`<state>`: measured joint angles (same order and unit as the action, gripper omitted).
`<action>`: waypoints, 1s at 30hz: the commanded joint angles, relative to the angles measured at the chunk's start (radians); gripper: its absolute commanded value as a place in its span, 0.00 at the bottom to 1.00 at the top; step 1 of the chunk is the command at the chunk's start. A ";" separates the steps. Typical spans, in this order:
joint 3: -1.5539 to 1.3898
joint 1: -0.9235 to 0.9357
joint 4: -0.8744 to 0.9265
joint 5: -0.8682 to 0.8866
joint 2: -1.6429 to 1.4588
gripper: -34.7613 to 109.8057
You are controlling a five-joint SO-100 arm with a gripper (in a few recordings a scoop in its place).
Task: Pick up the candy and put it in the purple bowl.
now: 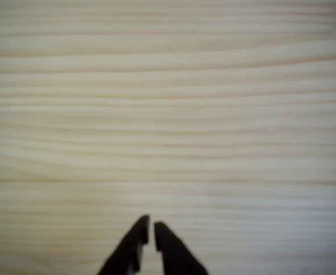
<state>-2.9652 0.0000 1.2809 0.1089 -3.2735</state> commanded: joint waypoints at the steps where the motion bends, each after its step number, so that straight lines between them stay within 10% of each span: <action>1: 0.006 -0.017 -0.018 0.000 -0.025 0.24; 30: 0.006 -0.006 -0.018 0.009 -0.025 0.24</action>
<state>-2.9652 -0.0046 1.2809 0.1104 -3.2735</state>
